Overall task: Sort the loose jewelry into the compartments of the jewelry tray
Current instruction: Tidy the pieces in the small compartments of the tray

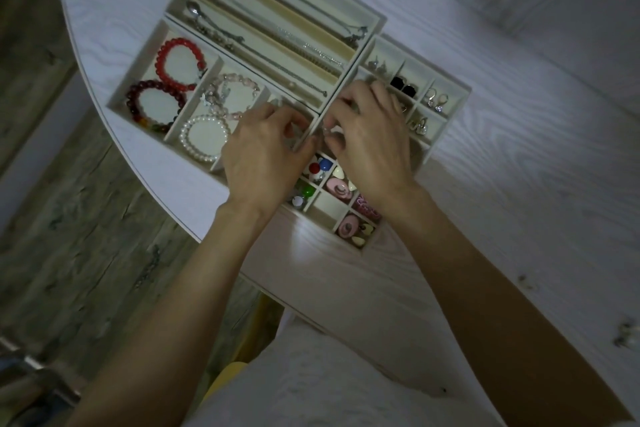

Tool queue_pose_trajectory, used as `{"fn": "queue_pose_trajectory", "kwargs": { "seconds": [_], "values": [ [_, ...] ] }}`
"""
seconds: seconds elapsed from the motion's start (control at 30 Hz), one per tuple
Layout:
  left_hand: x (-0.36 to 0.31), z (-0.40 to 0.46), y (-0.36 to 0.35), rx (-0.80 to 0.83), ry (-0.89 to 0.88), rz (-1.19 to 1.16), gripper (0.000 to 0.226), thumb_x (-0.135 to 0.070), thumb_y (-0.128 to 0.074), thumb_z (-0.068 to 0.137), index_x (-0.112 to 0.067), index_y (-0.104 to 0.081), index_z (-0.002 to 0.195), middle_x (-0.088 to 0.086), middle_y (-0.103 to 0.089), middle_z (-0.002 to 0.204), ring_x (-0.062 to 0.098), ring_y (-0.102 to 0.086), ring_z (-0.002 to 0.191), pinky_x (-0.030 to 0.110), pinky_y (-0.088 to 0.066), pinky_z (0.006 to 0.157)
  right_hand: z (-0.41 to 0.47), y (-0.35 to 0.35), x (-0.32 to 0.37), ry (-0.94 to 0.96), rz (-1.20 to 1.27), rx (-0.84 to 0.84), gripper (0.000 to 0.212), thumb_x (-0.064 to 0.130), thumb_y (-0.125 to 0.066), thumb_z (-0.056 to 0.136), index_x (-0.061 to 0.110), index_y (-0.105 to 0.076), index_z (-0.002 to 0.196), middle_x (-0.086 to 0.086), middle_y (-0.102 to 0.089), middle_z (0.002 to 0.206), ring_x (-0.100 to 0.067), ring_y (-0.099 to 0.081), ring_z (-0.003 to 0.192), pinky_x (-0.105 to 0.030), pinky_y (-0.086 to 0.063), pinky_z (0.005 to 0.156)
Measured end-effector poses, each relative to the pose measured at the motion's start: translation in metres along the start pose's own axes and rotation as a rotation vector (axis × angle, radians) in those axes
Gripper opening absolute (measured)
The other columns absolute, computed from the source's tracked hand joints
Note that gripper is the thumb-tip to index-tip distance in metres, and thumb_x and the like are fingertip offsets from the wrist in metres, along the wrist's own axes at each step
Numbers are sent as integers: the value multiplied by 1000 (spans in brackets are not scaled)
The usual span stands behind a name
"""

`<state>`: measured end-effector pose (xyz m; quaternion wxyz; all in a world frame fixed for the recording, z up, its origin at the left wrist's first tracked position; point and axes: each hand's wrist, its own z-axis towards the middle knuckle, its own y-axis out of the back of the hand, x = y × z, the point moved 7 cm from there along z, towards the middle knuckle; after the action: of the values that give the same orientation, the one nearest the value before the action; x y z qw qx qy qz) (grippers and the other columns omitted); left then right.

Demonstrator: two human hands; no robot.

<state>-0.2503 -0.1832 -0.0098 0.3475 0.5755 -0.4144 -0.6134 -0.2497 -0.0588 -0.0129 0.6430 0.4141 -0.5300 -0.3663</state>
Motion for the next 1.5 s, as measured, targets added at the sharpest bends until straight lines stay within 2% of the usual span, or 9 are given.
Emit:
{"fn": "queue_pose_trajectory", "kwargs": {
  "seconds": [0.17, 0.37, 0.63, 0.87, 1.07, 1.2, 1.33, 1.43, 1.5],
  "values": [
    [-4, -2, 5, -7, -76, 1, 24, -40, -66, 86, -20, -69, 100, -1, -63, 94, 21, -58, 91, 27, -38, 63, -8, 8, -12, -62, 217, -10, 8, 9, -73, 76, 13, -72, 83, -8, -58, 101, -27, -50, 104, -38, -49, 85],
    [6, -9, 8, -5, -125, -58, 18, -31, -70, 84, -25, -72, 102, -14, -48, 86, 17, -55, 82, 26, -36, 64, -14, -4, -6, 21, 106, 105, 18, 17, -61, 81, 19, -76, 91, -5, -57, 104, -27, -45, 102, -29, -35, 85],
    [-1, -14, 12, -56, -184, -40, 18, -28, -67, 87, -18, -71, 102, 2, -65, 92, 21, -56, 83, 24, -35, 67, -18, 11, -6, -14, 177, 31, 18, 14, -57, 83, 13, -74, 88, -7, -59, 98, -26, -49, 98, -32, -41, 78],
    [-104, -62, 9, -97, -615, -341, 13, -6, -57, 92, -2, -69, 95, 11, -66, 89, 27, -56, 81, 24, -38, 78, -113, 100, -52, -111, 78, -222, 18, 11, -54, 89, 7, -72, 91, -9, -64, 87, -29, -56, 81, -35, -42, 74],
    [-207, -130, -83, 228, -749, -366, 18, -14, -62, 85, -8, -68, 100, 7, -65, 95, 25, -56, 89, 29, -48, 77, -268, 114, -141, -477, -91, -132, 22, 16, -51, 89, 7, -70, 97, -11, -63, 89, -29, -53, 87, -39, -44, 73],
    [-228, -151, -131, 399, -702, -176, 36, -19, -73, 72, -10, -66, 107, 10, -62, 100, 30, -56, 89, 35, -50, 72, -332, 127, -179, -779, -223, -216, 28, 14, -58, 87, 11, -64, 115, -16, -56, 114, -32, -43, 102, -42, -42, 81],
    [-241, -155, -144, 405, -697, -156, 30, -21, -65, 74, -12, -67, 103, 9, -60, 99, 27, -54, 88, 34, -49, 72, -369, 116, -212, -1093, 88, -239, 45, 11, -63, 83, 13, -54, 127, -18, -47, 121, -30, -55, 92, -29, -40, 77],
    [-240, -151, -144, 390, -682, -171, 25, -25, -62, 81, -15, -67, 103, 6, -59, 100, 23, -51, 91, 27, -43, 74, -356, 108, -215, -1030, 128, -285, 36, 3, -62, 80, 8, -60, 115, -16, -54, 107, -30, -58, 84, -20, -33, 71],
    [-238, -149, -145, 404, -671, -161, 25, -25, -68, 81, -17, -67, 105, 5, -58, 101, 20, -50, 94, 21, -38, 74, -339, 103, -212, -953, 155, -299, 31, 2, -62, 79, 8, -63, 109, -14, -57, 101, -29, -59, 82, -25, -40, 71]
  ]
}}
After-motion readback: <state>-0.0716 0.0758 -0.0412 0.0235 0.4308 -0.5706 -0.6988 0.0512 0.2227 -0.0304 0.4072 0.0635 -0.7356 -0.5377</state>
